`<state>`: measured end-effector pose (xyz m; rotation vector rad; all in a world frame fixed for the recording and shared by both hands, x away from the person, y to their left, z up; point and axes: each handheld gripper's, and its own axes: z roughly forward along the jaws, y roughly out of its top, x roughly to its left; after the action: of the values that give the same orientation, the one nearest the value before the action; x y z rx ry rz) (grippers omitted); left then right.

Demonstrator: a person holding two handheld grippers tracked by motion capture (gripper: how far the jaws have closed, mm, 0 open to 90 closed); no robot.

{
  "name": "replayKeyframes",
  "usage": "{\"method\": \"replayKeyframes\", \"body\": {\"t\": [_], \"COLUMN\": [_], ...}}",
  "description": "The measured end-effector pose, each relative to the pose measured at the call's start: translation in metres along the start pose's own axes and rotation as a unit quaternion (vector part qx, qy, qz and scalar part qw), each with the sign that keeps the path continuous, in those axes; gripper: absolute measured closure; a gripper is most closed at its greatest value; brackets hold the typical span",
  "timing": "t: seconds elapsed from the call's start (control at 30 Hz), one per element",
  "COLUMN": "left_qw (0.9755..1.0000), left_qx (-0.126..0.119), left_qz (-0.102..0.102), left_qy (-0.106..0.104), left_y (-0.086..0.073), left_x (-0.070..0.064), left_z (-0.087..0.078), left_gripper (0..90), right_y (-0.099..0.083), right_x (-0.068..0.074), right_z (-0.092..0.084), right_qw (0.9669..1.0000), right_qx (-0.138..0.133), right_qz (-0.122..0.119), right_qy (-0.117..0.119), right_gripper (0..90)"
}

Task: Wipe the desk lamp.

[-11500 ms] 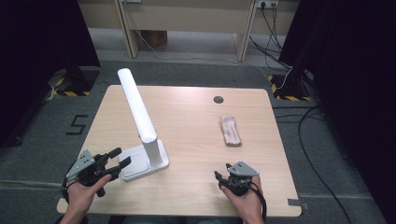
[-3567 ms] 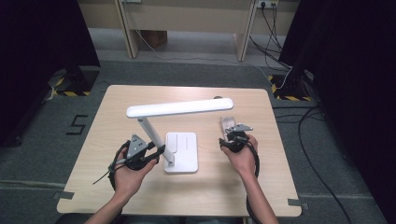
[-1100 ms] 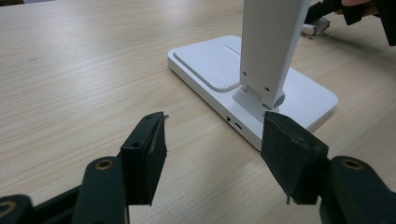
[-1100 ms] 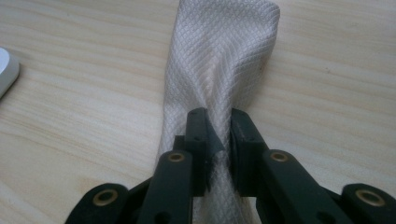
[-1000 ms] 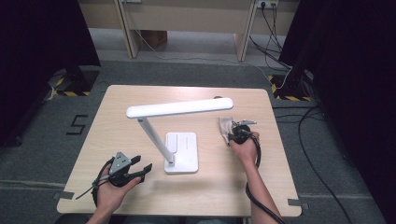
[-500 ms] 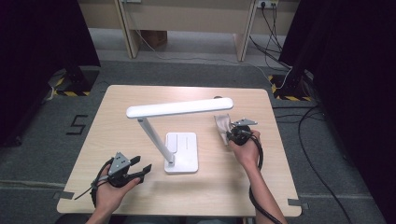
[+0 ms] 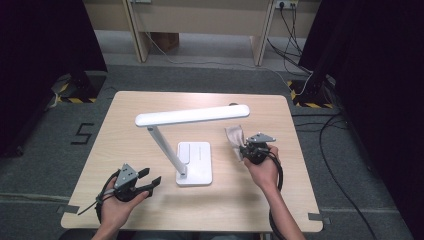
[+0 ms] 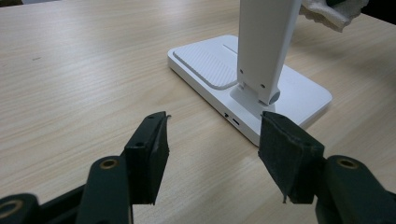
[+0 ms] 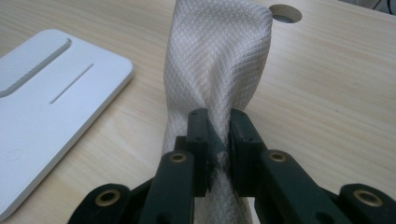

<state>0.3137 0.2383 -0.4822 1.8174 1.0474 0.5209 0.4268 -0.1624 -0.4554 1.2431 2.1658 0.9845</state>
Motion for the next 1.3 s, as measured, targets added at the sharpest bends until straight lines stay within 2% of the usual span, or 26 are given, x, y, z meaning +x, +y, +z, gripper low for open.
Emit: {"method": "replayKeyframes", "body": {"t": [0.4, 0.8, 1.1, 1.3], "left_qw": [1.0, 0.9997, 0.9984, 0.9967], "left_qx": [-0.002, -0.009, -0.028, -0.038], "left_qz": [0.006, 0.016, 0.029, 0.036], "left_qy": [-0.002, -0.015, -0.04, -0.063], "left_y": [0.002, 0.007, 0.017, 0.028], "left_x": [-0.001, -0.01, -0.025, -0.035], "left_z": [-0.002, -0.004, -0.017, -0.021], "left_gripper": [42.4, 42.6, 48.1, 48.4], "right_y": [-0.01, -0.015, -0.019, -0.024], "right_x": [0.025, 0.051, 0.073, 0.087], "right_z": [-0.019, -0.034, -0.044, -0.048], "right_qw": [0.9992, 0.9972, 0.994, 0.9898], "right_qx": [-0.003, -0.01, -0.007, -0.001], "right_qz": [-0.032, -0.054, -0.073, -0.093], "right_qy": [0.025, 0.05, 0.08, 0.107], "right_gripper": [80.9, 80.9, 80.8, 80.8]}}
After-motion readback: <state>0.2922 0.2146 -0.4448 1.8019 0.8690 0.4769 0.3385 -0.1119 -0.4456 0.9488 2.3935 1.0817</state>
